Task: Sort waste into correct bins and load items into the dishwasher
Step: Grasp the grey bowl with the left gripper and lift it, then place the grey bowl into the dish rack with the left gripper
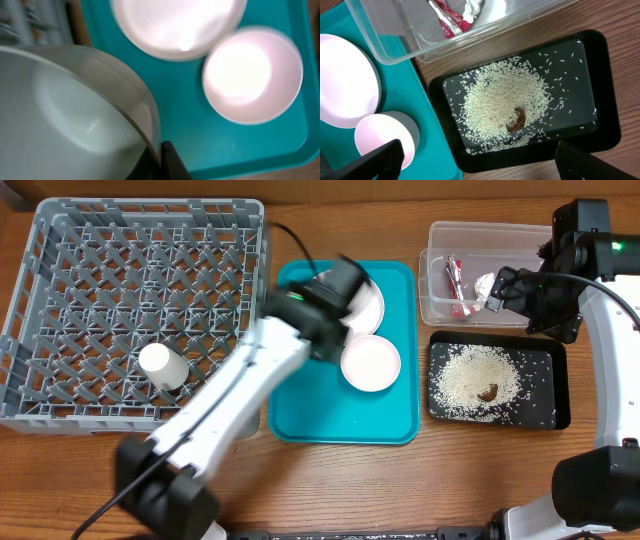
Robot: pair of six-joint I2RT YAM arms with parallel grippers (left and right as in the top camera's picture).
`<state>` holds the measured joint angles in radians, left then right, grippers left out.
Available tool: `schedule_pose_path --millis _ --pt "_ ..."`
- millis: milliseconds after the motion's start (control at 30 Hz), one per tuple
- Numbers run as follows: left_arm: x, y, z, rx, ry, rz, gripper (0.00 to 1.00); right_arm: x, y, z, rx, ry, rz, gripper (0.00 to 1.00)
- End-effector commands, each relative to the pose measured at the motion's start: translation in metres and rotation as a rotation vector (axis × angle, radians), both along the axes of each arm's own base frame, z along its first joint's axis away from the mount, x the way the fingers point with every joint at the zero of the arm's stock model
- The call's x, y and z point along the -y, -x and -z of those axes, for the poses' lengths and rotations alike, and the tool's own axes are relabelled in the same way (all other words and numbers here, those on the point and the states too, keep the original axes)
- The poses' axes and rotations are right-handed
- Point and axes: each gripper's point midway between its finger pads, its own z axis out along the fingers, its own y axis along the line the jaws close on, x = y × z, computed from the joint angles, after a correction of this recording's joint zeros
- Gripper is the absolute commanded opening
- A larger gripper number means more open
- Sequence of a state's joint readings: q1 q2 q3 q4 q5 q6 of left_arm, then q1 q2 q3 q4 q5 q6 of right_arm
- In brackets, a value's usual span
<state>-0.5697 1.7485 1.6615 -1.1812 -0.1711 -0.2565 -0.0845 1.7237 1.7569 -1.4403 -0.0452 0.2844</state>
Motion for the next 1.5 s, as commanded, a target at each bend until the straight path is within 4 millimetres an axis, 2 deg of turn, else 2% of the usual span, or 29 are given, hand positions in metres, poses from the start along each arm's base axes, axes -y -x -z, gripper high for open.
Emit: schedule_pose_path --millis 0,100,300,533,767,1000,1233,1467 --pt "-0.031 -0.022 -0.043 0.089 0.09 -0.006 0.04 0.003 -0.002 -0.014 0.045 0.009 0.009 0.98" --pt "-0.049 -0.035 -0.055 0.101 0.195 0.032 0.04 0.003 -0.002 -0.014 0.045 0.009 0.009 0.98" --pt "-0.09 -0.055 -0.065 0.106 0.441 0.065 0.04 0.003 -0.002 -0.014 0.045 0.009 0.009 0.98" --pt "-0.136 -0.073 -0.061 0.104 0.705 0.036 0.04 0.003 -0.002 -0.014 0.044 0.009 0.009 0.98" --pt "-0.168 -0.086 -0.041 0.075 0.894 -0.025 0.04 0.003 -0.001 -0.014 0.038 0.009 0.009 0.98" --pt "-0.181 -0.092 -0.022 0.03 1.058 -0.063 0.04 0.003 -0.001 -0.014 0.038 0.009 0.009 0.98" --pt "-0.2 -0.088 0.008 -0.04 1.081 -0.133 0.04 0.003 -0.001 -0.014 0.037 0.009 0.009 0.98" --pt "-0.229 -0.08 0.02 -0.058 1.05 -0.225 0.04 0.002 0.0 -0.013 0.036 0.009 0.009 0.98"
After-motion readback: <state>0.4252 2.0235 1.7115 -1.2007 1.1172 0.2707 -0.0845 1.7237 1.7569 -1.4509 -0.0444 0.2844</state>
